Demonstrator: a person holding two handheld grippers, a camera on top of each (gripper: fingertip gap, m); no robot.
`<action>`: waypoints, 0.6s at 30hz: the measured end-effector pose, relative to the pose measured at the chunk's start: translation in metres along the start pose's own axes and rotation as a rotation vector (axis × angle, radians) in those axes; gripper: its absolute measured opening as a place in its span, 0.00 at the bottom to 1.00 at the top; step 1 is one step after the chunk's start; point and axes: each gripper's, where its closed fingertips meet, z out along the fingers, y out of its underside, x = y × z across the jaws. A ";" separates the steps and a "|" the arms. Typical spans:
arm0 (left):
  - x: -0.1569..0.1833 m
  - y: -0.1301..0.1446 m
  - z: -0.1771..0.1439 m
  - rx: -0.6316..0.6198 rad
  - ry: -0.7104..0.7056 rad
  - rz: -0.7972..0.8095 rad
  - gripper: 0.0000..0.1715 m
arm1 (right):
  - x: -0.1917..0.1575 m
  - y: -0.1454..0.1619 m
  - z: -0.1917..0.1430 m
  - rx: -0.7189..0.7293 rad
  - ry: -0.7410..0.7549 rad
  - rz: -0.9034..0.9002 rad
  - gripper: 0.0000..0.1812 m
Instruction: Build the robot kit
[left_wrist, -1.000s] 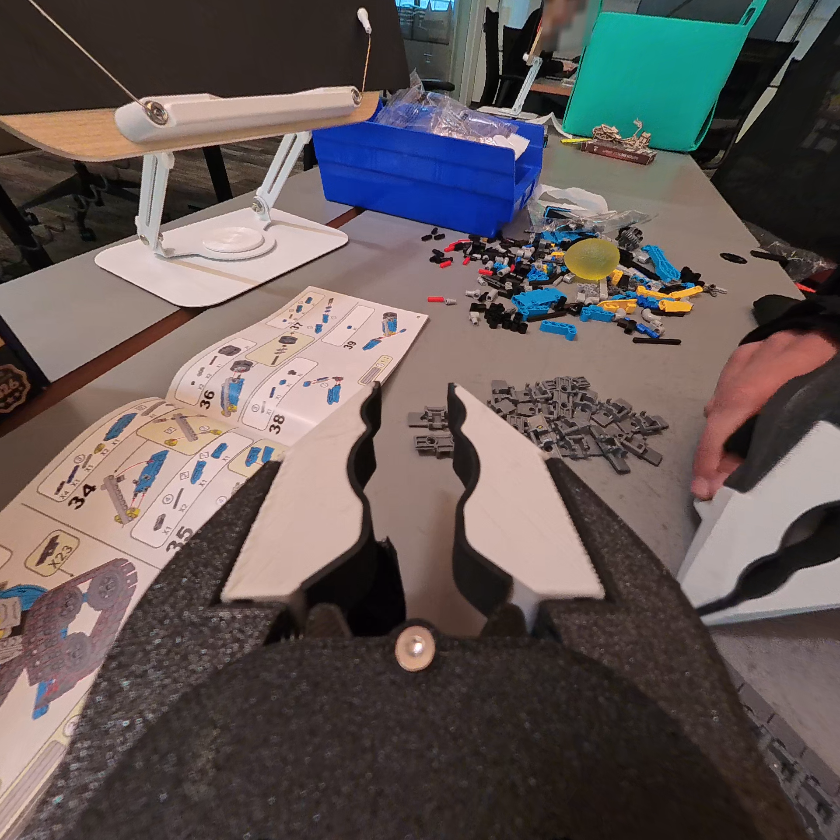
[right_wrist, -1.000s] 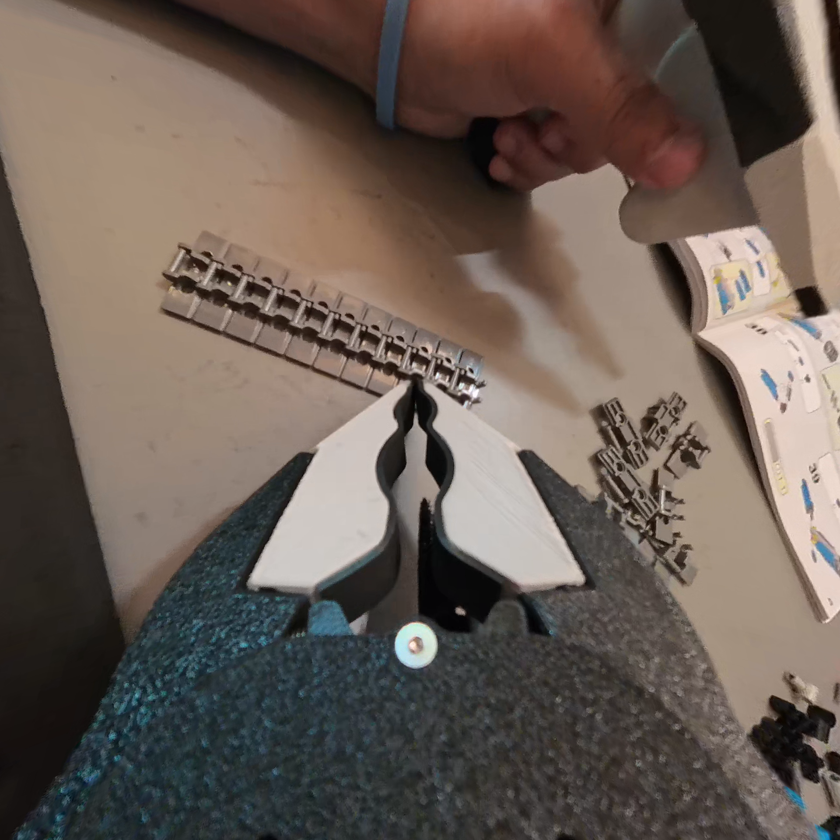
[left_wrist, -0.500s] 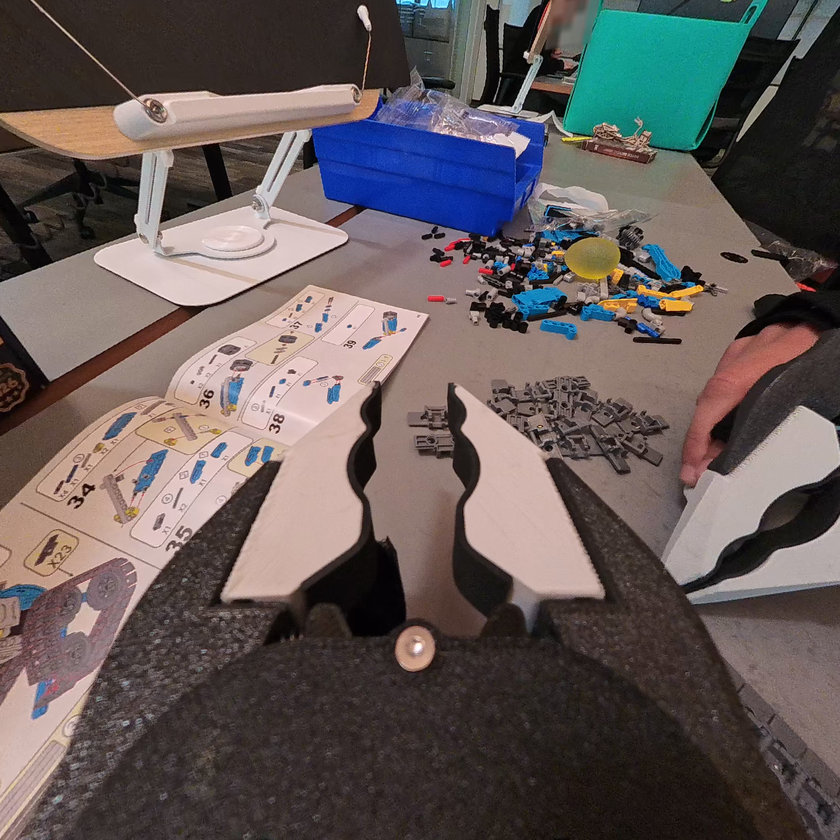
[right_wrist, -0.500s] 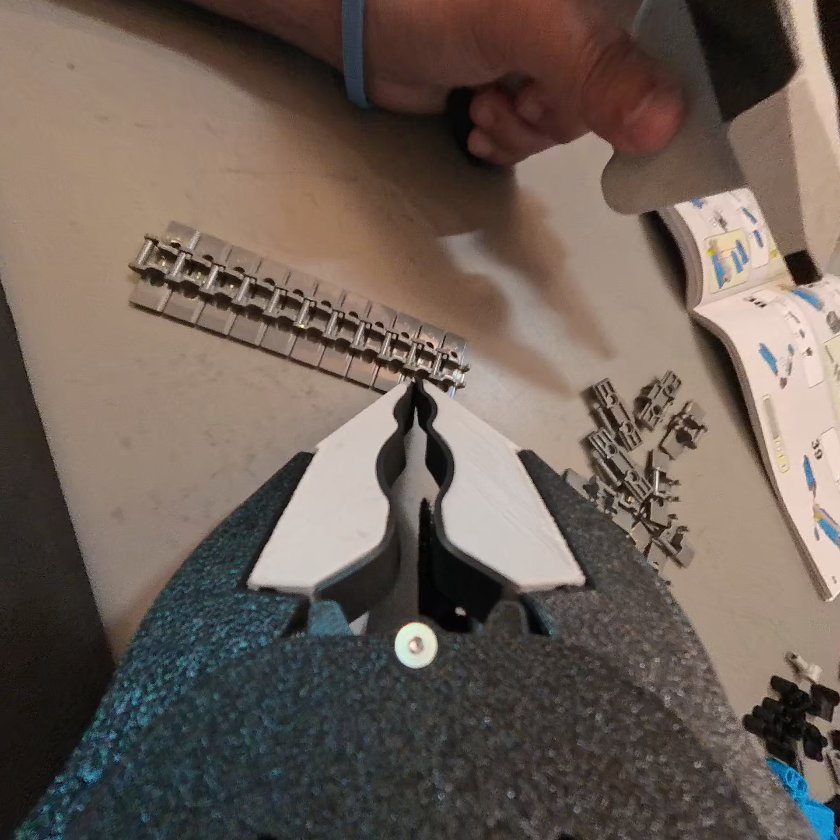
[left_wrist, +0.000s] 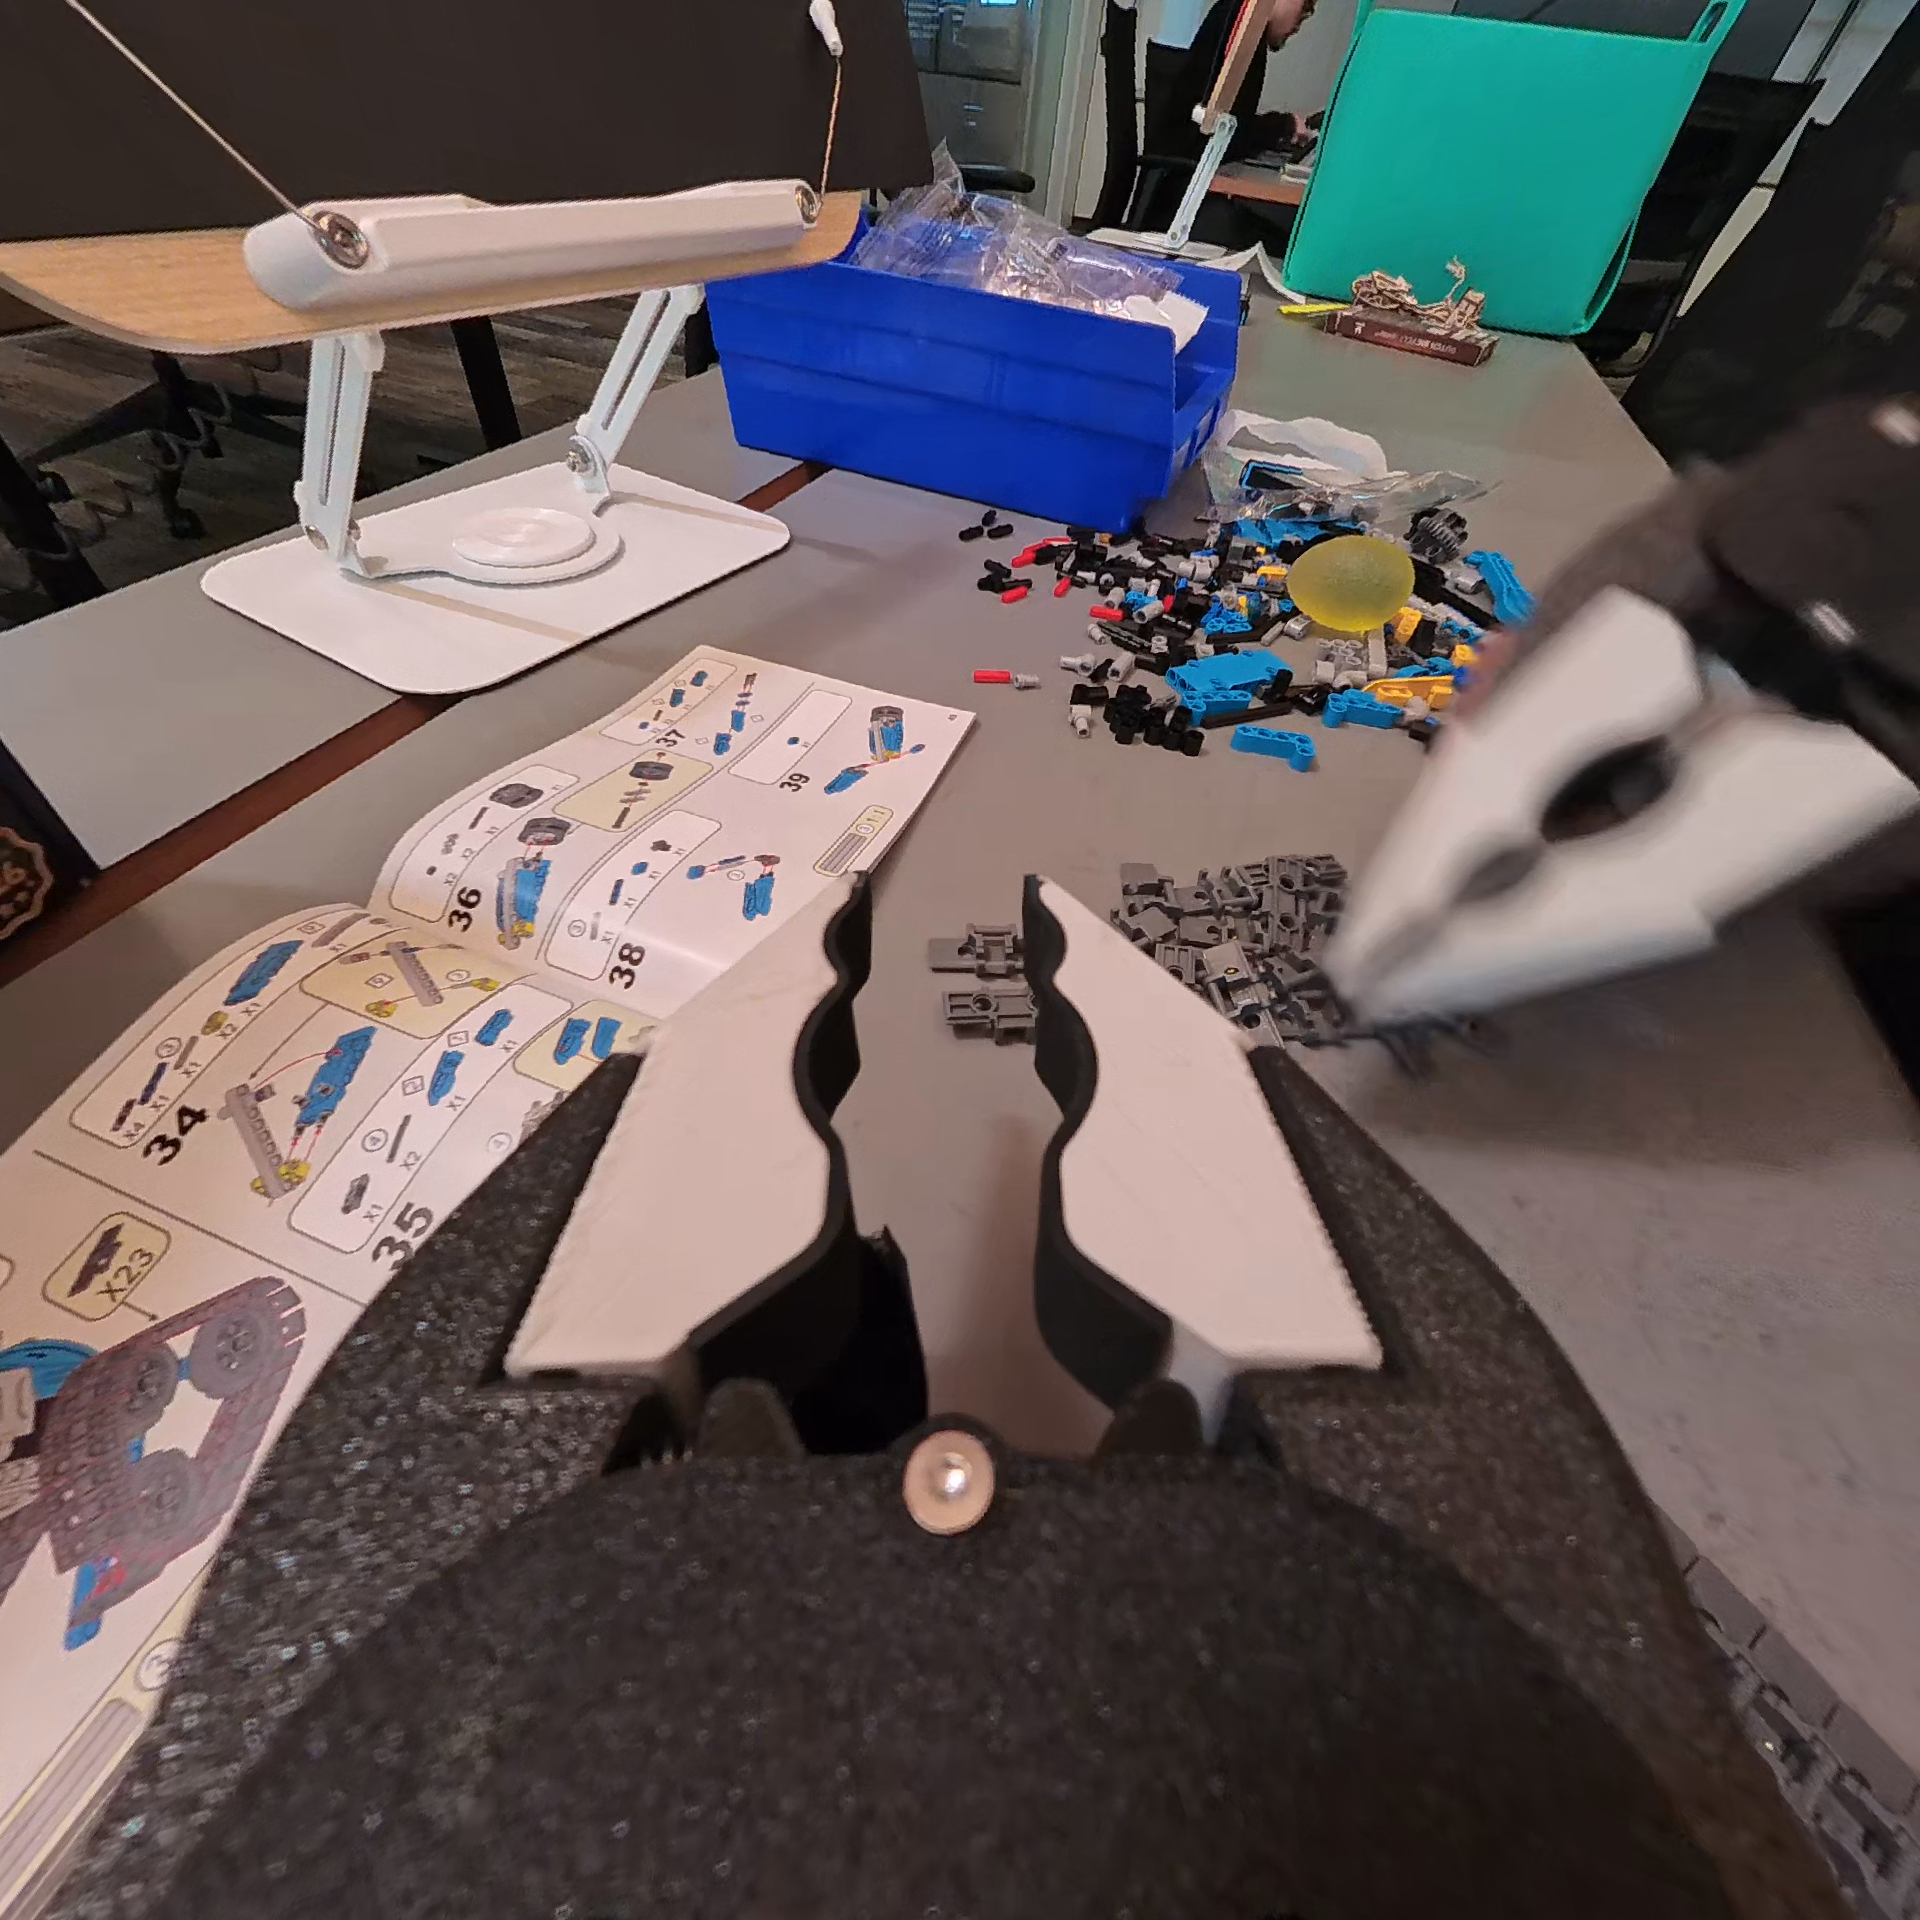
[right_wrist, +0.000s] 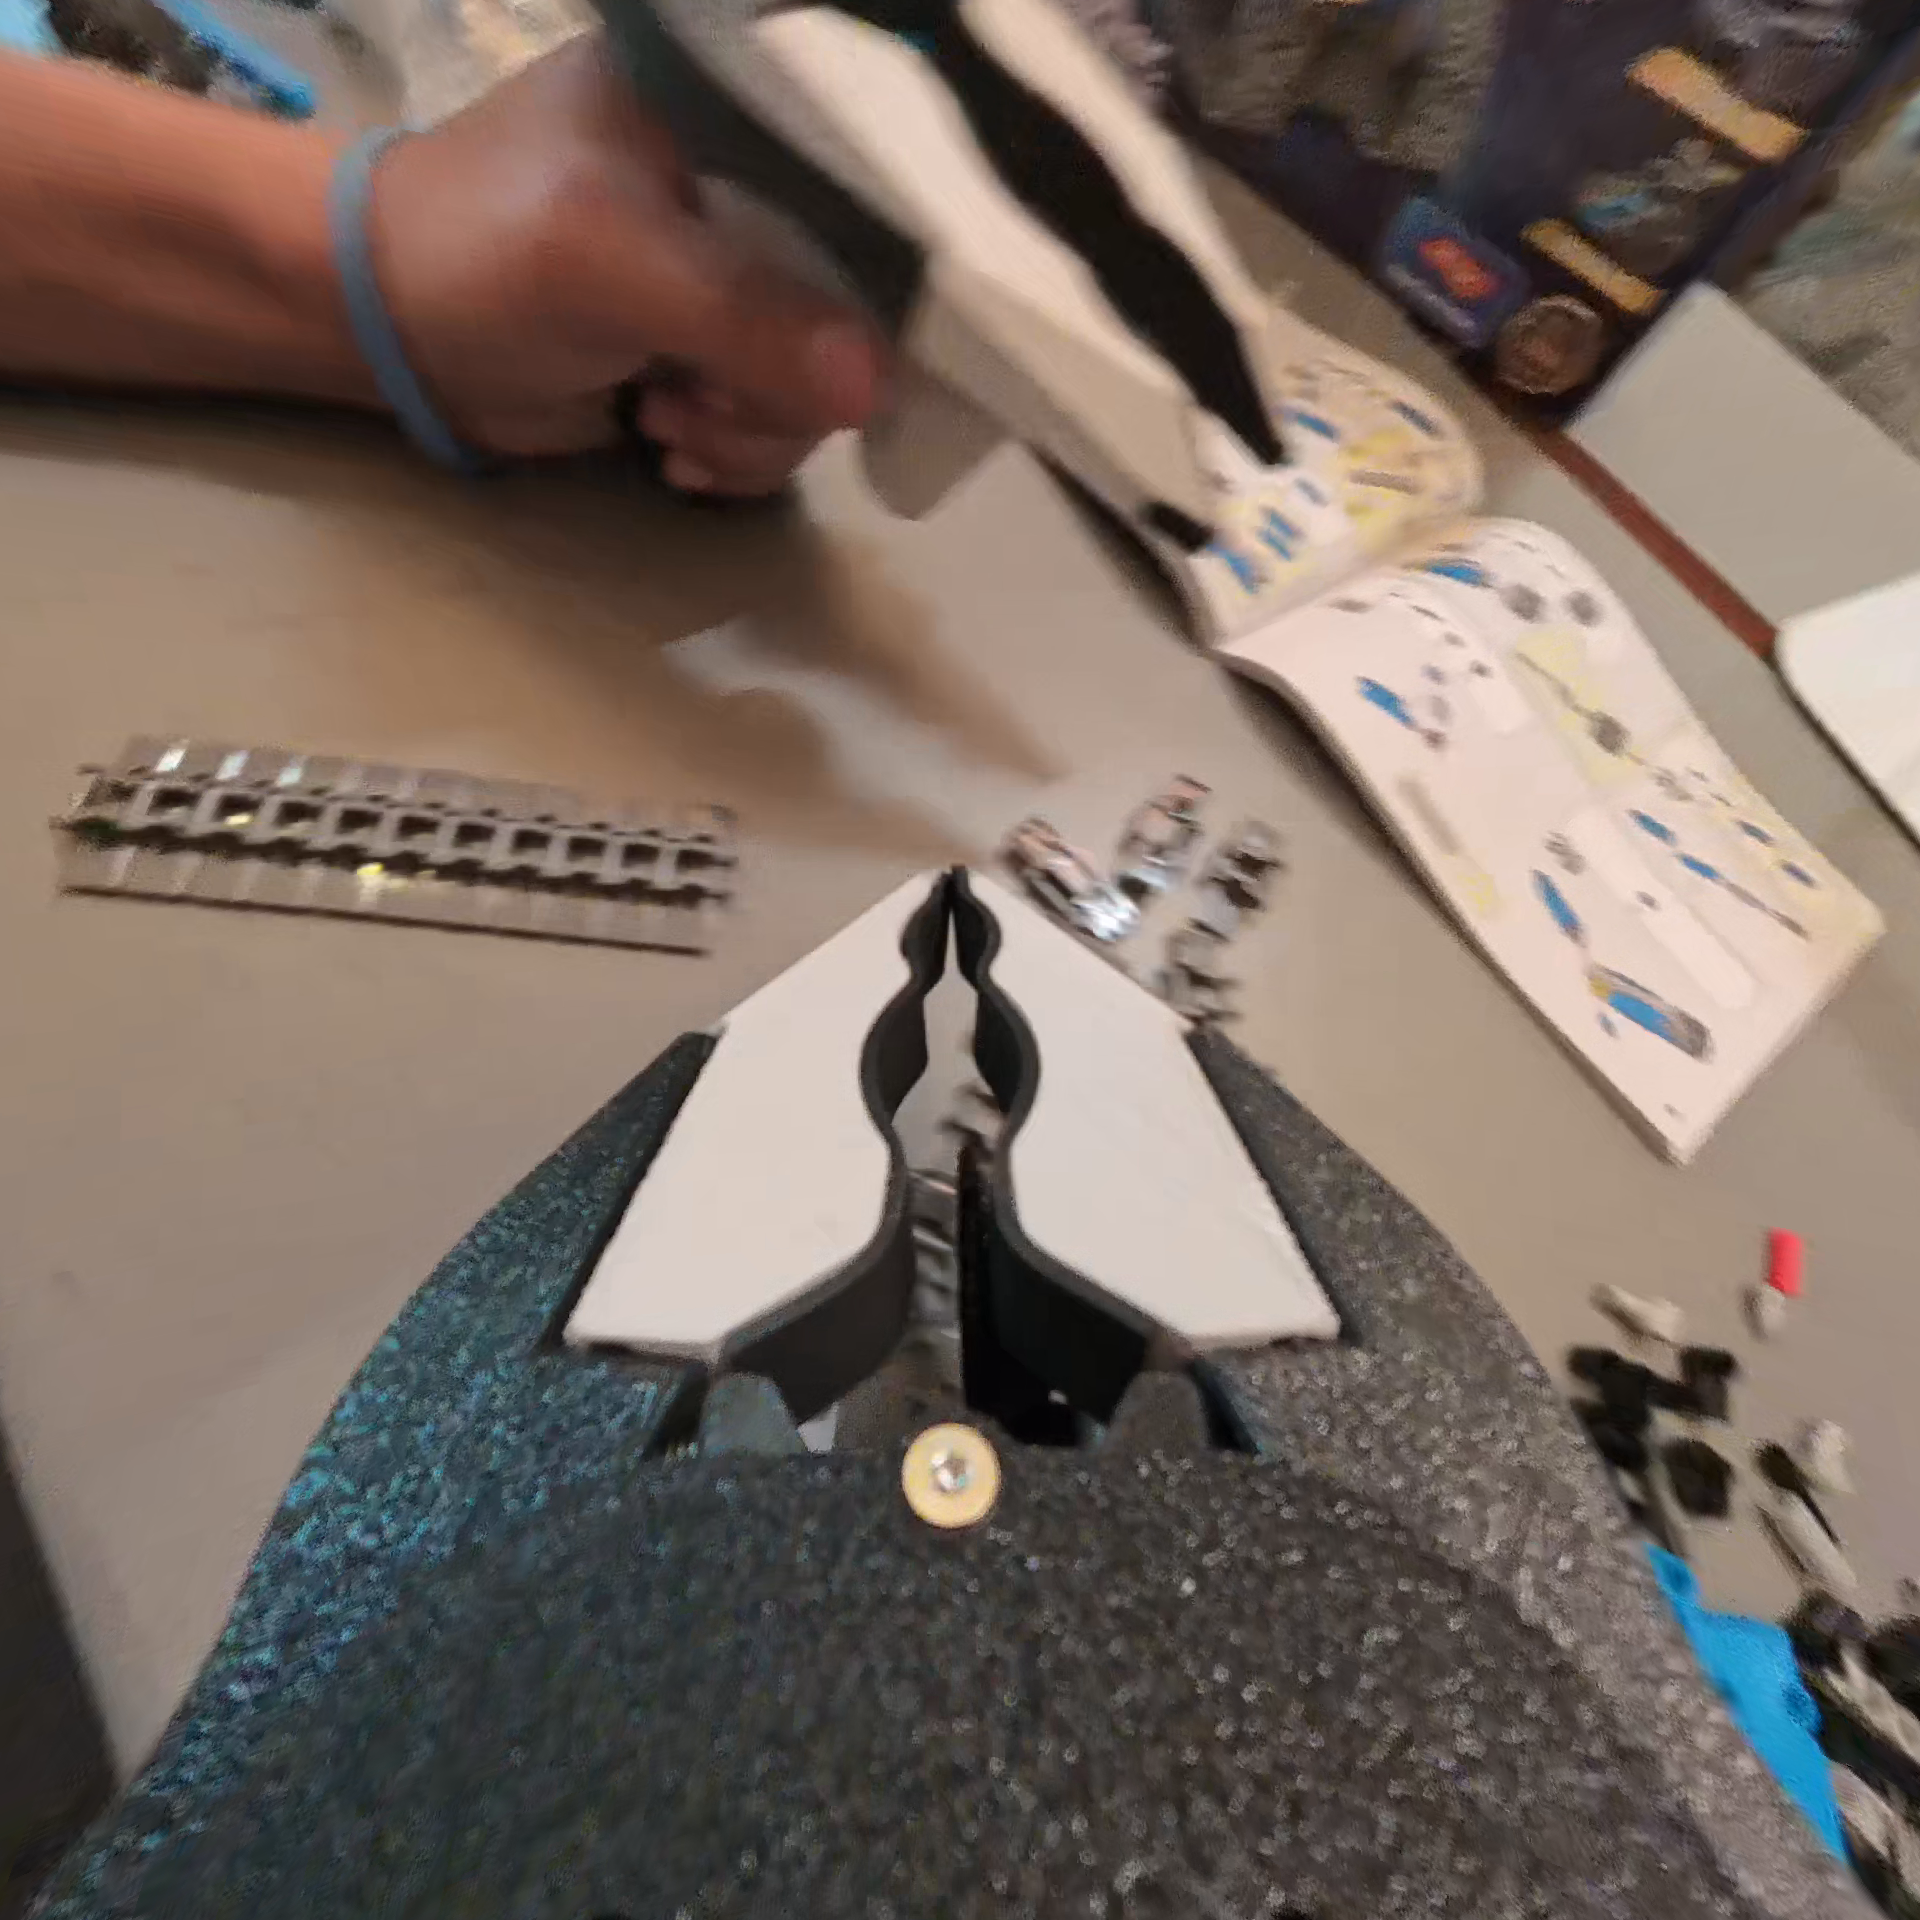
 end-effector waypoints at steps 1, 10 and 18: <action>0.001 0.000 0.000 -0.002 0.003 0.003 0.17 | 0.016 0.002 -0.005 0.011 0.031 0.027 0.00; 0.042 0.043 0.002 -0.308 0.355 -0.119 0.26 | 0.058 0.002 -0.013 0.123 0.023 0.233 0.04; 0.035 0.071 0.017 -0.456 0.147 0.134 0.14 | 0.045 -0.006 -0.013 0.145 -0.015 0.213 0.03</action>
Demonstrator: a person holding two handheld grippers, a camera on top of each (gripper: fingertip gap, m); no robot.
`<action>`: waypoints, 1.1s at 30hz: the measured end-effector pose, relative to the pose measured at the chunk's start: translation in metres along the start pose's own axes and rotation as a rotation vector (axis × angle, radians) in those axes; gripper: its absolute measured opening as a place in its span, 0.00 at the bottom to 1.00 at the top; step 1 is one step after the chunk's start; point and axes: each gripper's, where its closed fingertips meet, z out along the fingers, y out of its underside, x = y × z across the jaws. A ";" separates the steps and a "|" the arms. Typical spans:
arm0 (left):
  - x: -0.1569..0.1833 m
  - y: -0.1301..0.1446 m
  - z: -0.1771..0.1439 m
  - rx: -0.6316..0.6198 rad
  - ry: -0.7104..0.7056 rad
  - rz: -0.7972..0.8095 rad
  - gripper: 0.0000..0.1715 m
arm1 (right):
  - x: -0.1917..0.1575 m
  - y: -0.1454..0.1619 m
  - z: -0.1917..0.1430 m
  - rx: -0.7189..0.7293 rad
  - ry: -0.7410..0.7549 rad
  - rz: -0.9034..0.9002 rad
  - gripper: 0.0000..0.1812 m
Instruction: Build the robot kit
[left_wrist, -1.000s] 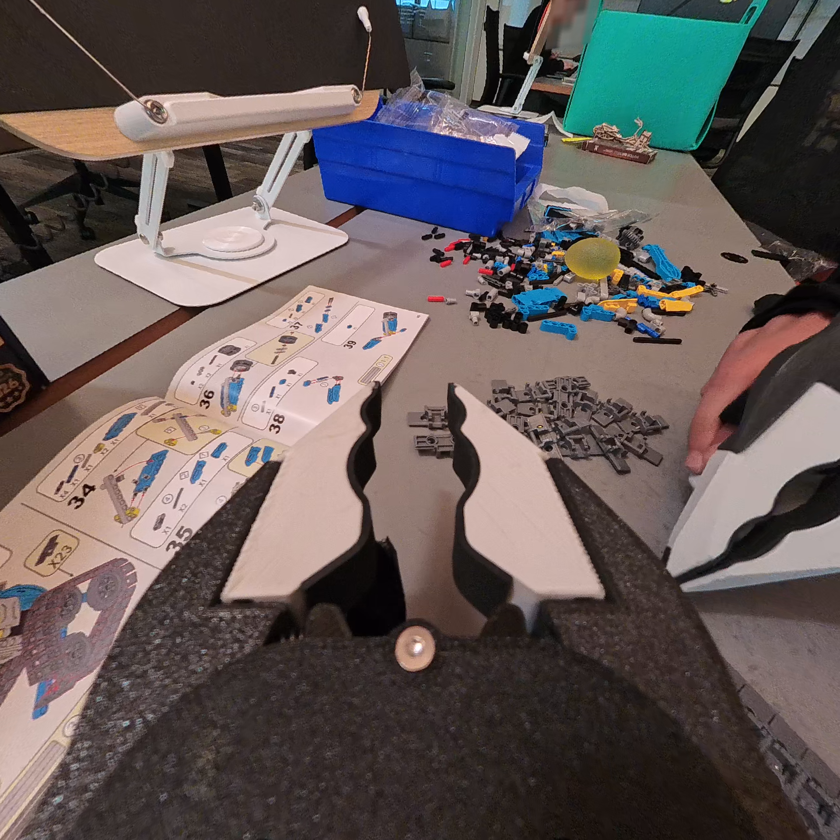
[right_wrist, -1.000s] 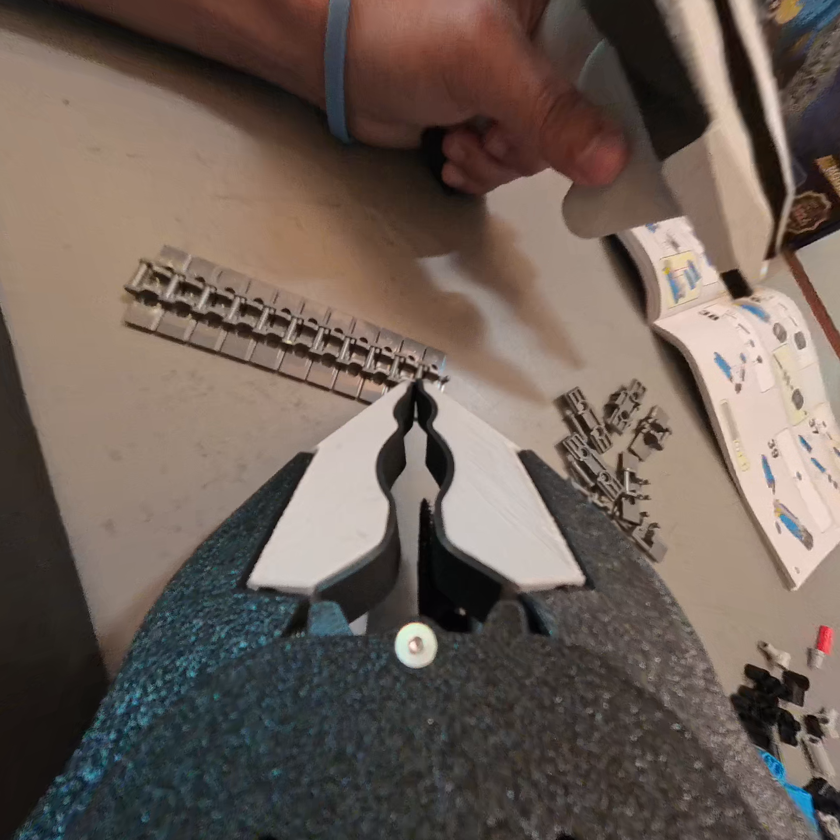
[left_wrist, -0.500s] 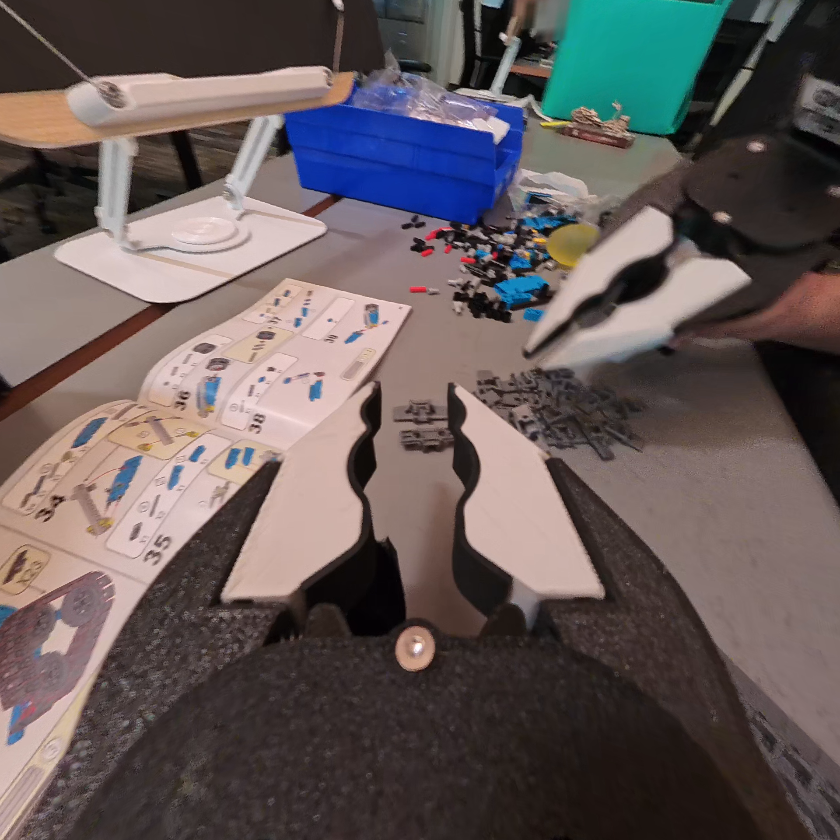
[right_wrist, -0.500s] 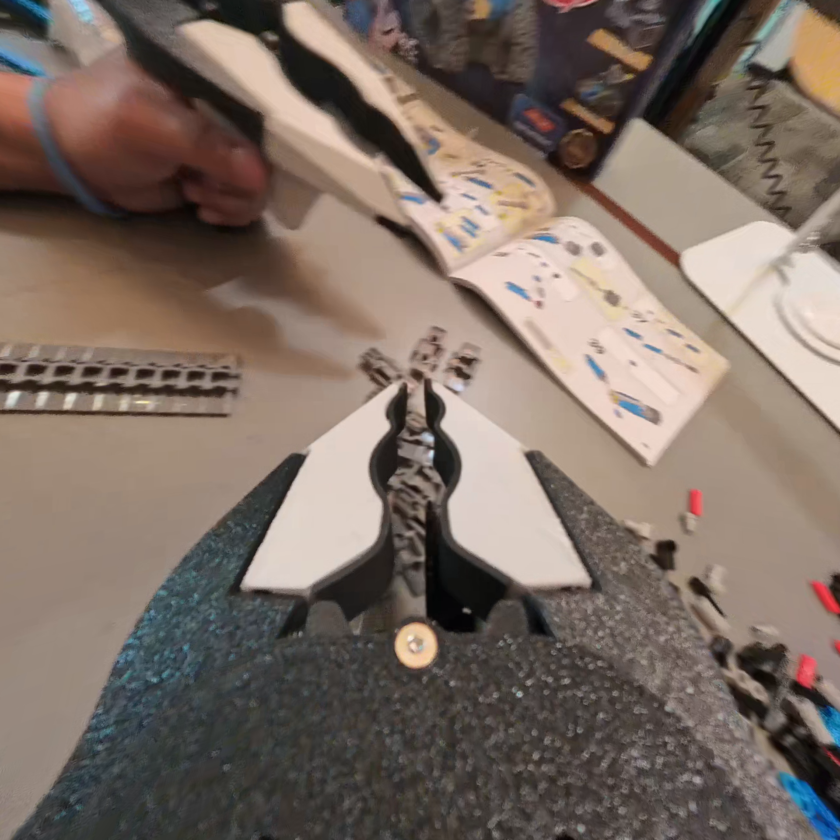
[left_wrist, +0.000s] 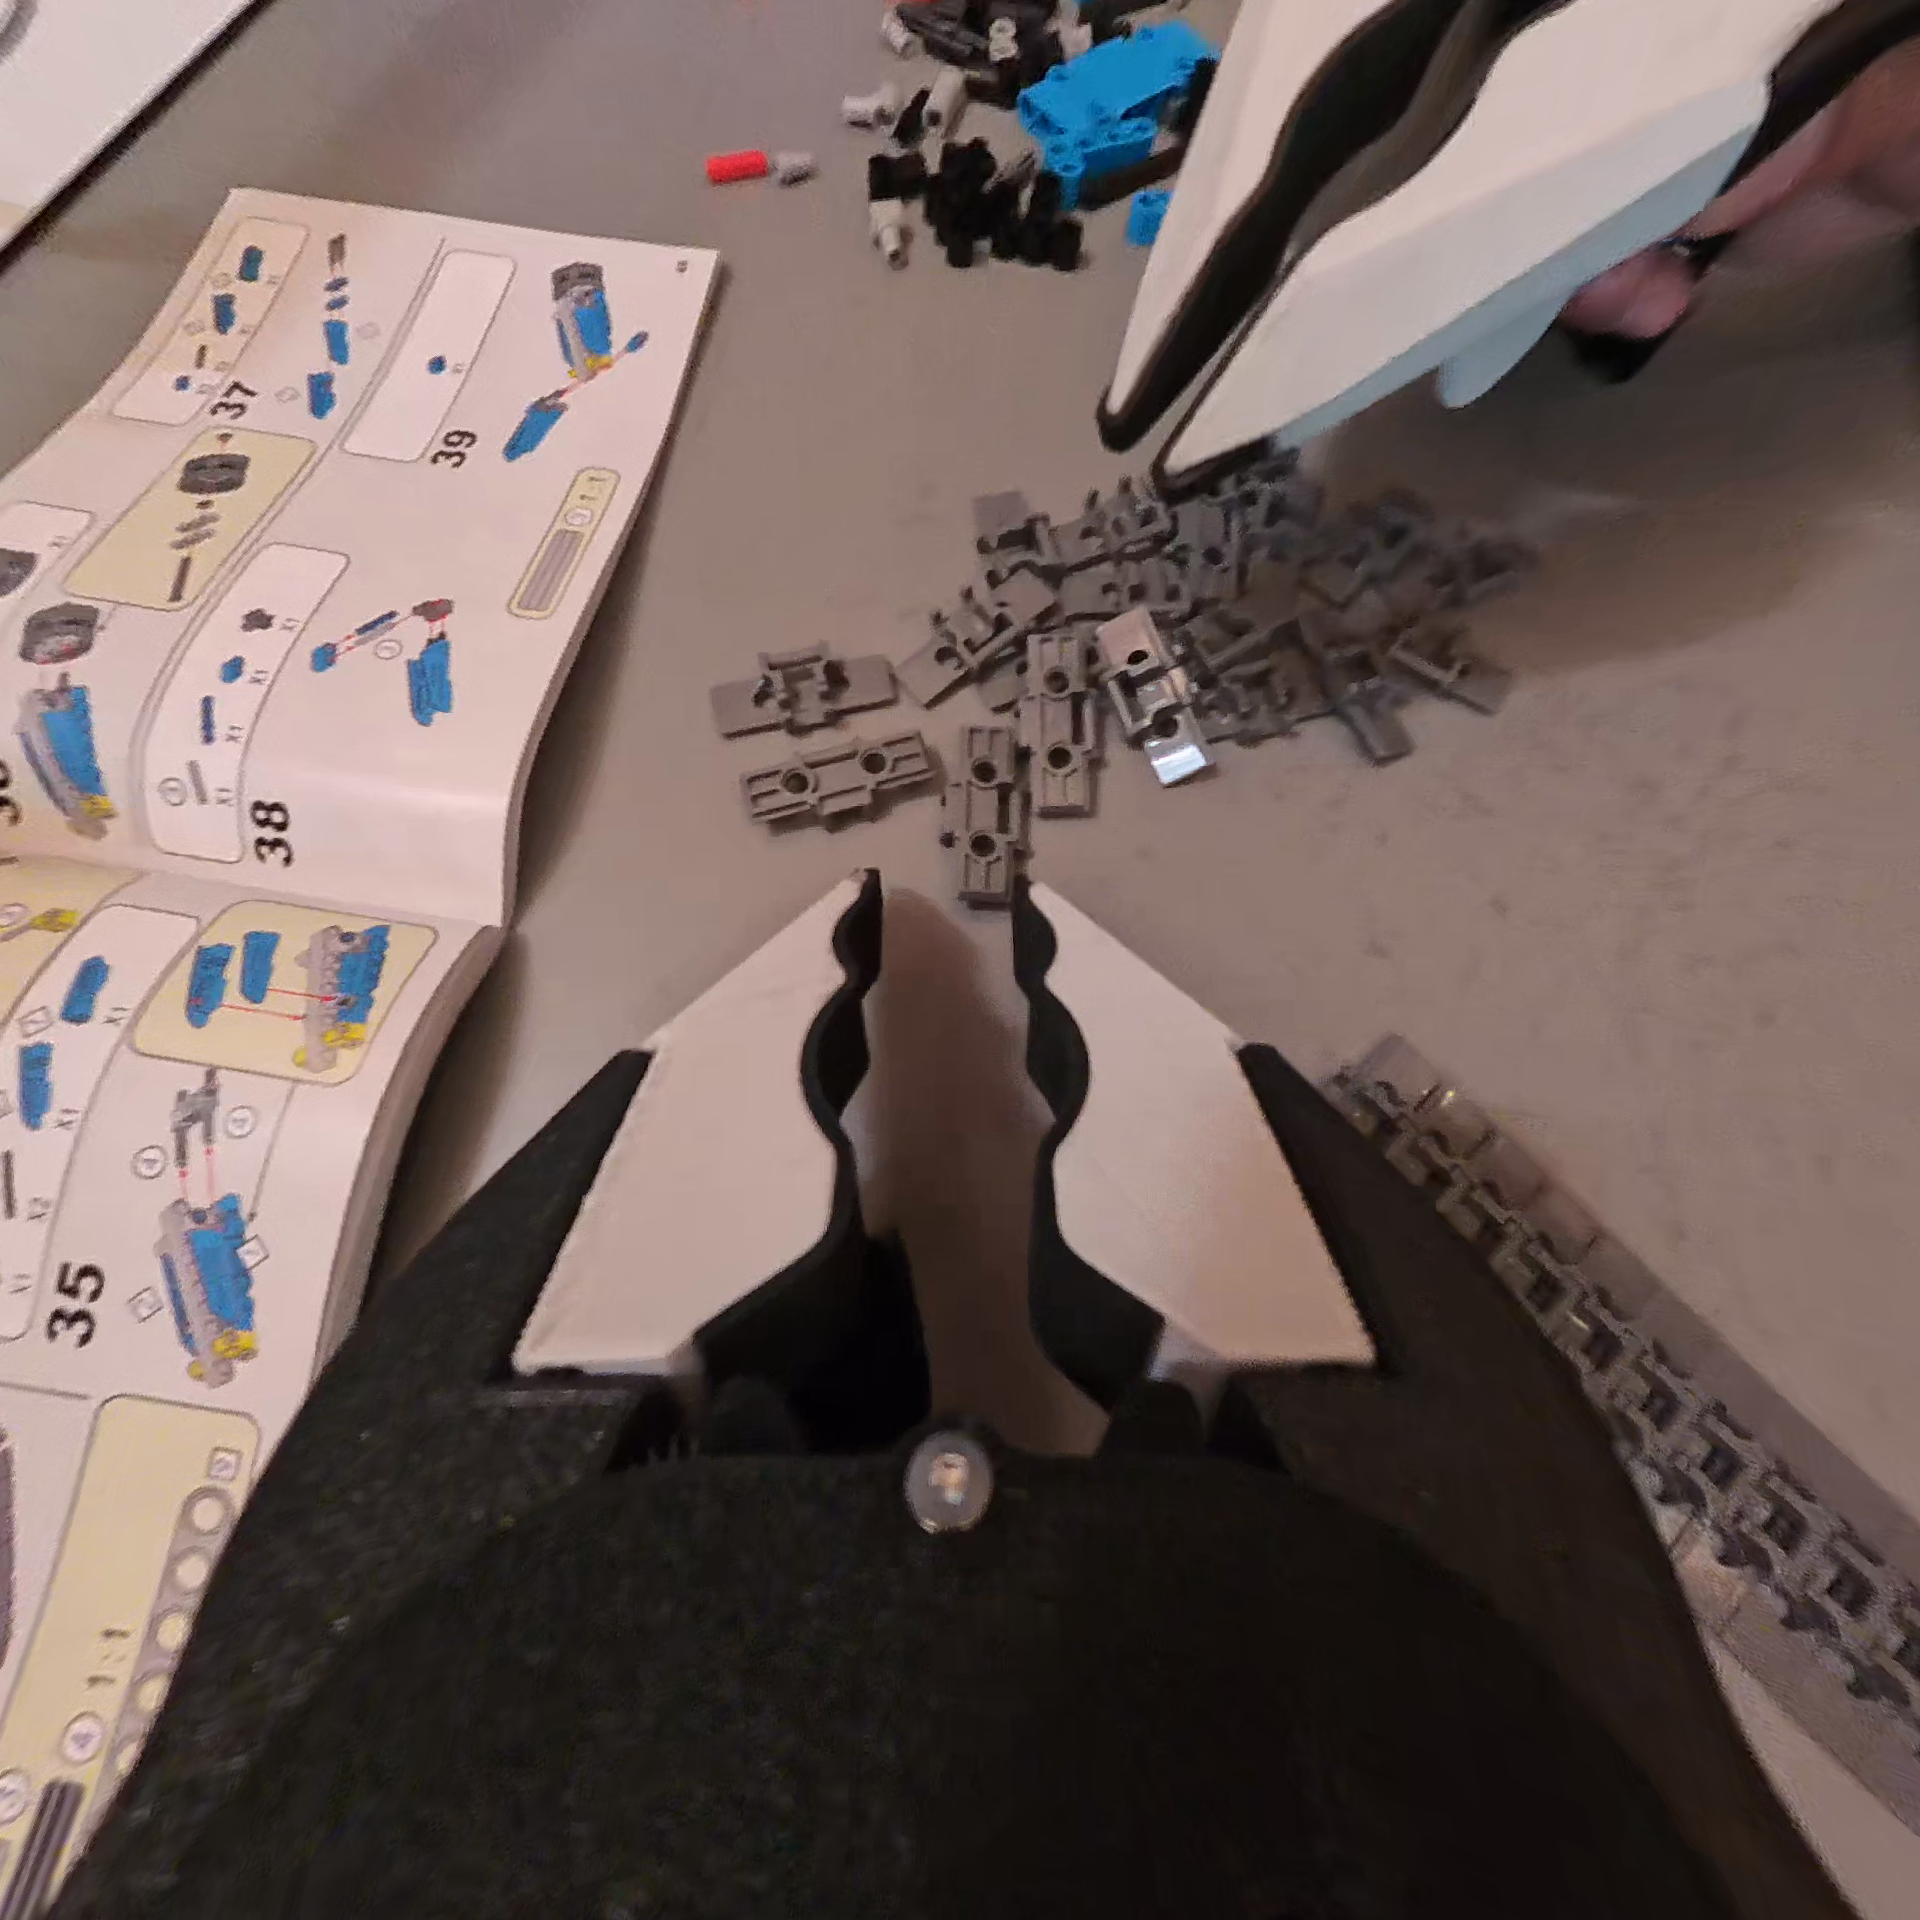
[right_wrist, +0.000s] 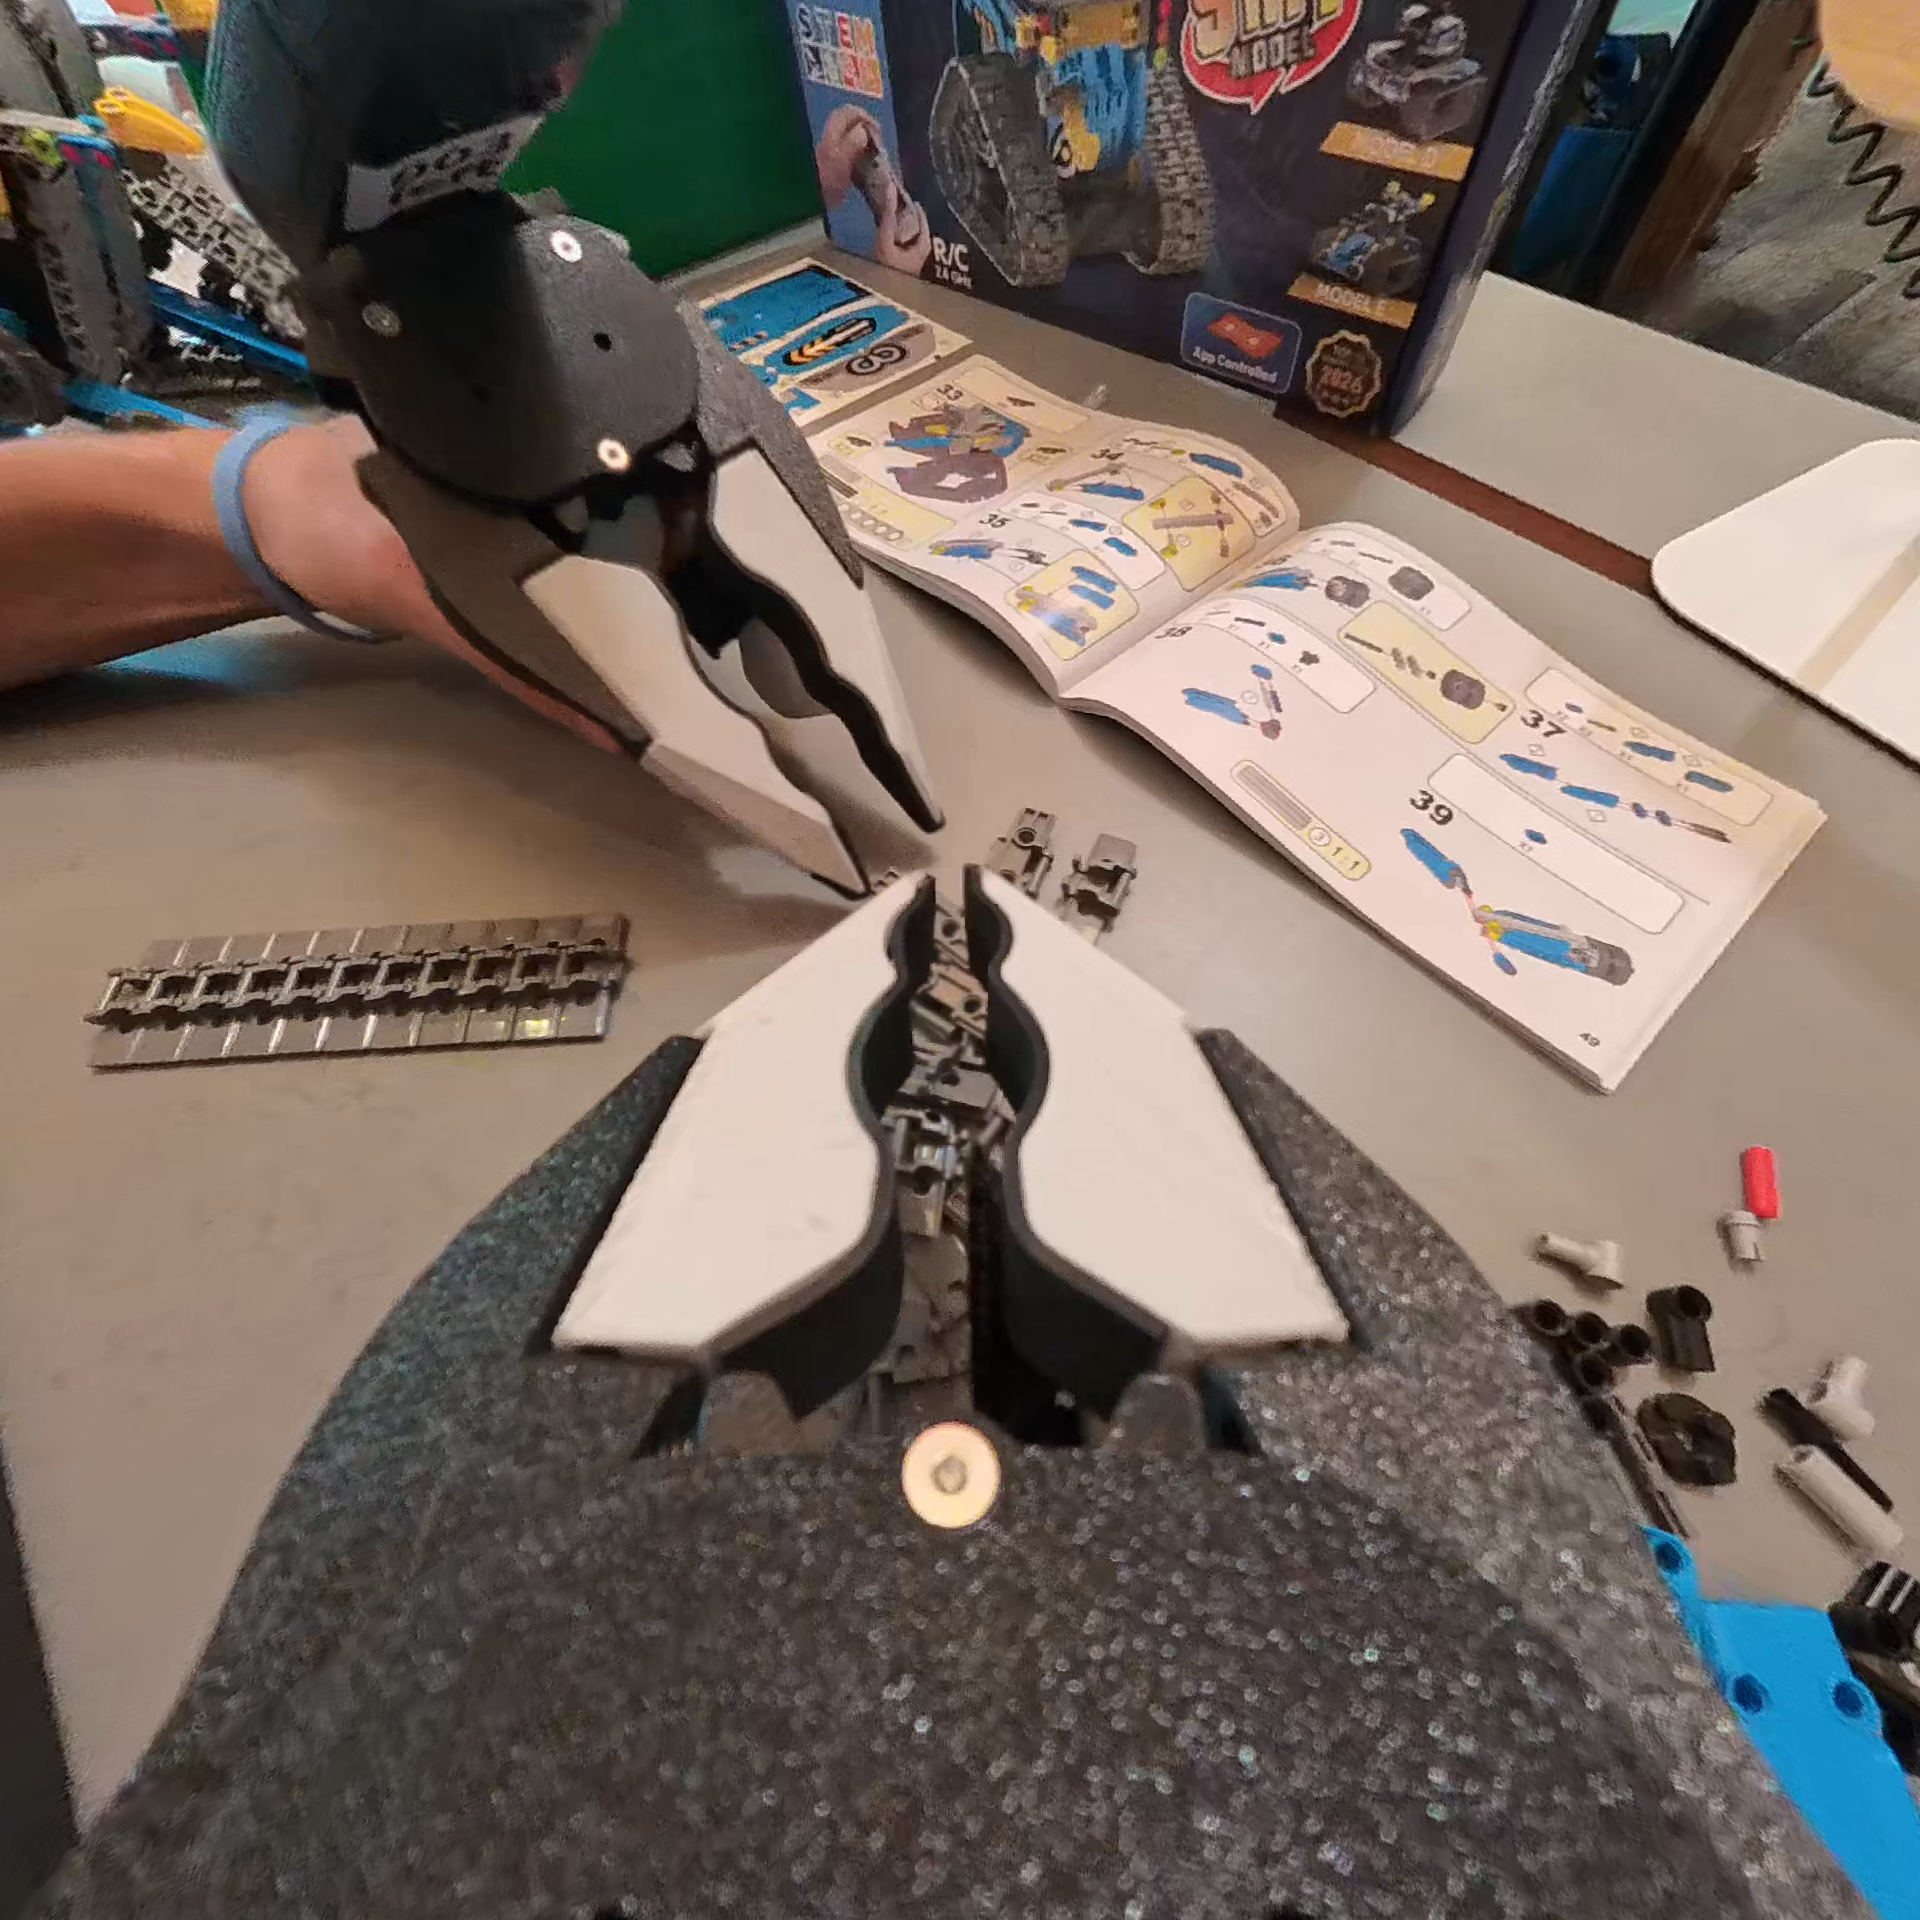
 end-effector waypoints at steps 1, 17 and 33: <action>0.003 -0.001 0.001 0.000 0.016 0.010 0.14 | -0.002 0.000 0.001 0.000 -0.005 -0.003 0.03; 0.024 -0.057 -0.053 0.465 0.275 -0.181 0.06 | -0.018 -0.033 -0.017 0.218 -0.075 -0.107 0.09; 0.069 -0.075 -0.056 0.520 0.677 -0.389 0.06 | -0.061 -0.041 -0.013 0.341 0.098 -0.644 0.21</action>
